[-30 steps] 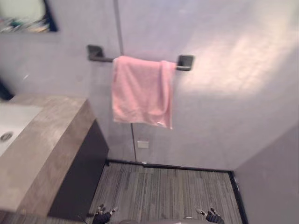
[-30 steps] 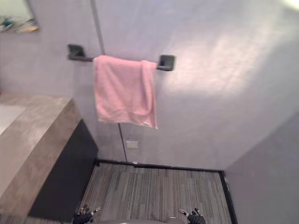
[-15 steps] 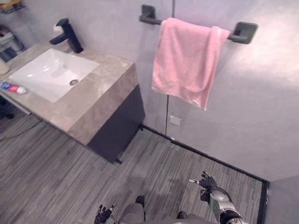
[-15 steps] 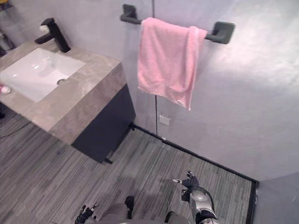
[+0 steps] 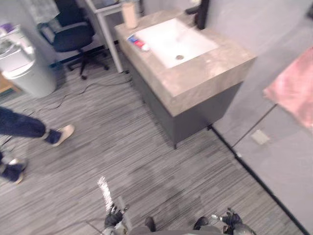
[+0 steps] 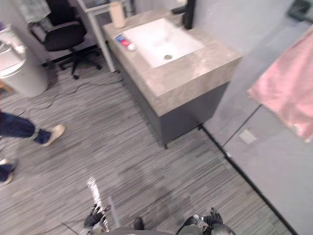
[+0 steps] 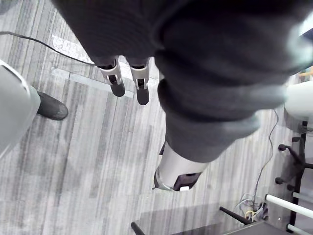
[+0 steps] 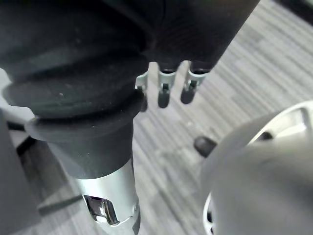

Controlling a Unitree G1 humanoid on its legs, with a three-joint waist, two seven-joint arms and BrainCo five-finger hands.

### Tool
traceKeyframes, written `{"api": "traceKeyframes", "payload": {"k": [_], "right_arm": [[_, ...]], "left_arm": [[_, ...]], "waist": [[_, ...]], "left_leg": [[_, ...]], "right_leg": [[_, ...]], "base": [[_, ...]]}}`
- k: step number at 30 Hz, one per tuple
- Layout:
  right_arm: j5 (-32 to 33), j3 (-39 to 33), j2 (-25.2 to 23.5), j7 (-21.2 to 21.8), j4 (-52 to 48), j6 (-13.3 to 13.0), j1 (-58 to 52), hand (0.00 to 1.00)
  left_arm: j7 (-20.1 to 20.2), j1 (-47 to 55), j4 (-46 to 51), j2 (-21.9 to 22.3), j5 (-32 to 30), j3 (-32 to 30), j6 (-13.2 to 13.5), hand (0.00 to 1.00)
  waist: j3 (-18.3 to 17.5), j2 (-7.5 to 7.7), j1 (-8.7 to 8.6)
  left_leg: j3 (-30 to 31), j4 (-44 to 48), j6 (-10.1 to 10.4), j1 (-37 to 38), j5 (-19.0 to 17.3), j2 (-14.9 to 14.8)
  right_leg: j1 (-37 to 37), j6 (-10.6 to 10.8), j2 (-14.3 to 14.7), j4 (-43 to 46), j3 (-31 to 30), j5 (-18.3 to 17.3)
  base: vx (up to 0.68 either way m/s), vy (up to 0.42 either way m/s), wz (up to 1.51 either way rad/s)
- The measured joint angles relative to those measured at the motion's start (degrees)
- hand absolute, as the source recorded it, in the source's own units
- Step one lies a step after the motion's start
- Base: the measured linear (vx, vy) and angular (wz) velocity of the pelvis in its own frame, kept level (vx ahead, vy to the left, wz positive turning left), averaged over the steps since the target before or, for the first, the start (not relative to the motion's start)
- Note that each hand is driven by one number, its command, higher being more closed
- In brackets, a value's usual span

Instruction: Organize washtable

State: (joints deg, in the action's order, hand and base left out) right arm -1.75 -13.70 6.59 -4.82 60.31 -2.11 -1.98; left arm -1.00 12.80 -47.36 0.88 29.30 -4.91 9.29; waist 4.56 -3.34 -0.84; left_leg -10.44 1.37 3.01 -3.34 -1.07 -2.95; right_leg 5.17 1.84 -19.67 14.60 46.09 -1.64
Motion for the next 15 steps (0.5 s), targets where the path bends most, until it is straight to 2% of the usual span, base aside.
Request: {"api": "traceKeyframes", "payload": {"k": [1, 4, 7, 10, 11, 12, 13, 14, 15], "right_arm": [[0.1, 0.1, -1.0, 0.1, 0.0, 0.0, 0.0, 0.00], [0.2, 0.3, -1.7, 0.0, -0.3, 0.0, 1.5, 0.00], [-0.2, 0.8, -1.5, -0.1, -0.4, 0.1, 2.8, 0.00], [-1.8, 0.2, -2.5, 0.1, -1.0, 0.1, 1.0, 0.00], [-1.9, 0.0, -2.3, 0.0, -1.7, 0.1, 0.3, 0.00], [-1.8, 0.1, -2.2, 0.0, -1.7, 0.1, 0.1, 0.00], [-1.3, 0.0, -2.2, 0.1, -2.5, 0.1, -0.6, 0.00], [0.0, 0.1, -2.9, 0.2, -3.2, -0.1, -1.6, 0.00], [0.5, 0.1, -3.4, 0.3, -3.1, -0.2, -2.3, 0.00]], "left_arm": [[0.5, 0.0, 0.1, -1.4, -0.6, 1.1, 0.0, 0.00], [1.0, 1.2, -0.4, -3.5, -1.3, 2.9, -0.1, 0.00], [0.8, 1.9, -0.5, -4.0, -3.1, 2.4, 0.0, 0.00], [0.4, 1.9, -1.2, -4.6, -5.3, 1.6, 0.2, 0.00], [-0.3, 1.9, -1.7, -4.1, -5.4, -0.5, 0.5, 0.00], [-0.4, 2.0, -1.9, -3.6, -5.4, -1.7, 0.4, 0.00], [-0.4, 2.3, -2.2, -2.3, -5.5, -4.0, 0.5, 0.00], [-0.4, 3.0, -2.5, -2.2, -5.8, -6.8, 0.4, 0.00], [-0.4, 3.7, -2.5, -2.5, -6.3, -7.8, 0.4, 0.00]], "waist": [[0.0, 1.24, 0.01], [1.2, 3.04, 0.18], [3.5, 3.49, 0.28], [5.2, 3.80, -0.31], [5.3, 3.93, -0.44], [5.2, 3.80, -0.52], [5.1, 3.35, -0.71], [5.1, 4.05, -1.38], [4.5, 5.43, -1.55]], "left_leg": [[0.4, -0.3, 0.0, 0.7, 0.4, 1.6], [0.3, -1.5, -1.2, 2.7, 1.1, 4.3], [-0.7, -4.7, -2.7, 4.9, 2.5, 6.0], [-0.8, -4.9, -3.2, 5.7, 2.5, 6.3], [-0.8, -4.6, -3.2, 5.9, 2.4, 6.0], [-0.9, -4.5, -3.5, 6.1, 2.3, 5.8], [-1.1, -4.4, -4.7, 6.2, 2.7, 5.2], [-1.2, -4.3, -5.3, 6.2, 3.2, 5.0], [-1.1, -4.4, -5.2, 6.4, 3.2, 5.4]], "right_leg": [[-0.4, 0.2, -1.7, 1.4, 0.6, -0.1], [-1.1, 0.7, -4.2, 2.0, -2.1, 1.4], [-1.3, 1.6, -4.7, 0.7, -5.0, 3.0], [-1.4, 2.8, -2.0, -0.7, -13.8, 1.9], [-0.8, 1.9, -0.3, -0.6, -18.5, 0.3], [-0.8, 2.0, 0.5, -0.2, -20.3, -0.7], [0.3, 0.8, 1.7, 3.5, -23.6, -2.8], [1.1, 1.2, 2.9, 9.8, -26.5, -4.8], [0.9, 1.7, 3.8, 9.6, -27.5, -5.8]], "base": [[-0.12, 0.225, 0.41], [-0.14, 0.182, 0.01], [-0.19, 0.136, -0.23], [-0.20, 0.070, 0.17], [-0.09, 0.007, 0.31], [-0.10, -0.023, 0.37], [-0.06, -0.076, 0.55], [-0.06, -0.108, 0.62], [-0.02, -0.128, 0.51]]}}
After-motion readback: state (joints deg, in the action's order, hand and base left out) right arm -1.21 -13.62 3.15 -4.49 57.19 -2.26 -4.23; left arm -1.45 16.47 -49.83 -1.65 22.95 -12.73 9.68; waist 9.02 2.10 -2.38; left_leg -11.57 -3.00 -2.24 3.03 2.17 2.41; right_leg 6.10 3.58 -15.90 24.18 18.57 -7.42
